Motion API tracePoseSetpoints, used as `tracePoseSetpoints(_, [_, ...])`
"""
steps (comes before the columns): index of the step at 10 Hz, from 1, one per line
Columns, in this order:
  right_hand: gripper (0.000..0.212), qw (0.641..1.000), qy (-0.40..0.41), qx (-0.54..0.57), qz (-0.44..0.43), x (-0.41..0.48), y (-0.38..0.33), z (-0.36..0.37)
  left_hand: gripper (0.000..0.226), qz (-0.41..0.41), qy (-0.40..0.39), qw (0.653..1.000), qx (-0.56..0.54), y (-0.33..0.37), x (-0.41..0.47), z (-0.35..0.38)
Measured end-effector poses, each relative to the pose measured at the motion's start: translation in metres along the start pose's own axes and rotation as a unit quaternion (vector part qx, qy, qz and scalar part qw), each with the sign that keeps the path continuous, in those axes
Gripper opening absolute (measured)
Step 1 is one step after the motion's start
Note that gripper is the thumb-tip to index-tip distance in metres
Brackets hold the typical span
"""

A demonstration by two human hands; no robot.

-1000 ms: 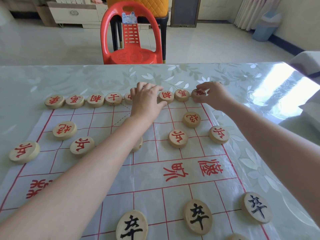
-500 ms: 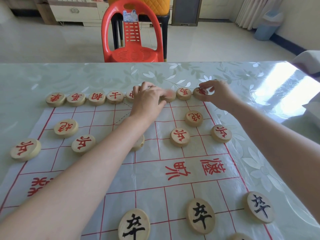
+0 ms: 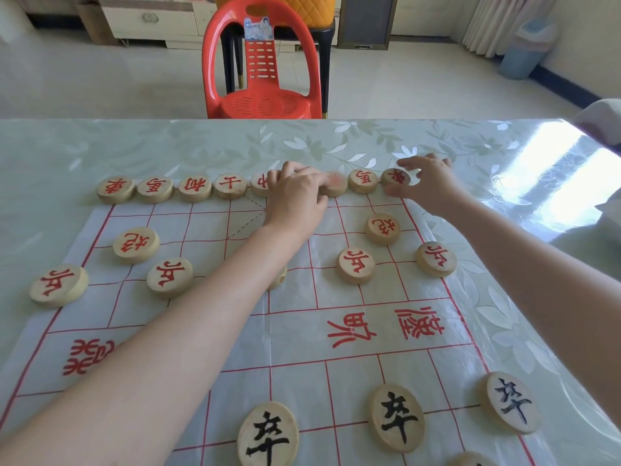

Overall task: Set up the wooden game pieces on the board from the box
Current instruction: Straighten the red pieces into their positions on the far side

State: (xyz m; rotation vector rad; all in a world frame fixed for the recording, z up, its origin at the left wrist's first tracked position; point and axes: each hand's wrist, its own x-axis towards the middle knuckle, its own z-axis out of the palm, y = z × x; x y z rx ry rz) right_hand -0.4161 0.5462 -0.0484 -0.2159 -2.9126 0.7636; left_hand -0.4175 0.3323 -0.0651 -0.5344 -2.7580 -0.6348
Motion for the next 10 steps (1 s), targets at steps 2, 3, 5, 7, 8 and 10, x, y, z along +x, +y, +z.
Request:
tracePoseSetpoints(2, [0.057,0.998,0.015,0.011,-0.052,-0.005,-0.025,0.004,0.033,-0.039,0.021,0.996,-0.076,-0.008,0.002,-0.018])
tracePoseSetpoints(3, [0.051,0.996,0.009,0.032,-0.087,-0.009,-0.041,0.009,0.033,-0.067,0.03,0.996,-0.055,-0.026,-0.003,-0.028])
tracePoseSetpoints(5, [0.046,0.992,-0.014,0.046,-0.113,-0.011,-0.066,0.027,0.046,-0.087,0.02,0.996,-0.012,-0.046,-0.009,-0.037])
tracePoseSetpoints(7, [0.035,0.992,0.001,0.017,-0.126,-0.007,-0.068,0.04,0.038,-0.014,0.015,1.0,0.007,-0.04,-0.009,-0.032])
tracePoseSetpoints(8, [0.034,0.992,0.002,0.02,-0.123,-0.008,-0.067,0.043,0.032,-0.001,0.021,1.0,0.005,-0.043,-0.01,-0.028])
tracePoseSetpoints(10, [0.044,0.991,0.017,0.113,-0.072,-0.015,-0.072,0.032,0.031,-0.014,0.036,0.998,-0.05,-0.043,-0.014,-0.036])
